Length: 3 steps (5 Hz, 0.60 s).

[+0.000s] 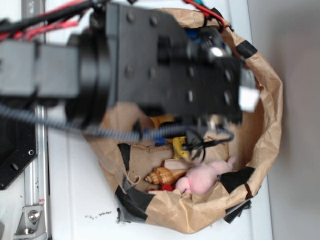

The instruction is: Grab the plastic pickle.

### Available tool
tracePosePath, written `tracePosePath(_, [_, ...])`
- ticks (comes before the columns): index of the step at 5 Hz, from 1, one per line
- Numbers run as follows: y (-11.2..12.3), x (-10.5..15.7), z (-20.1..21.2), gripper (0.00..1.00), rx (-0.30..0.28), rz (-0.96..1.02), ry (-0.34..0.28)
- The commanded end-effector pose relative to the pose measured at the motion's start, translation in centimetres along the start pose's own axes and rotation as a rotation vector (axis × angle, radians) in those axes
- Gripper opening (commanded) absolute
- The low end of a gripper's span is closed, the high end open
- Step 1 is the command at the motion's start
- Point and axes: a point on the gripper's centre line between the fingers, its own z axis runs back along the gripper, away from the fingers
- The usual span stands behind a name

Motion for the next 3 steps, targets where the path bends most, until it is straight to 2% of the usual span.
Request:
tracePosePath(1, [2.6,-1.3,4.8,0.0,-0.133,0.232,-0.141])
tracePosePath(2, [2.7,-1.5,4.3,0.0,-0.131,0.241,-0.179])
tracePosePath(3, [2.1,-1.7,3.3,0.0,-0.081,0.231,-0.152])
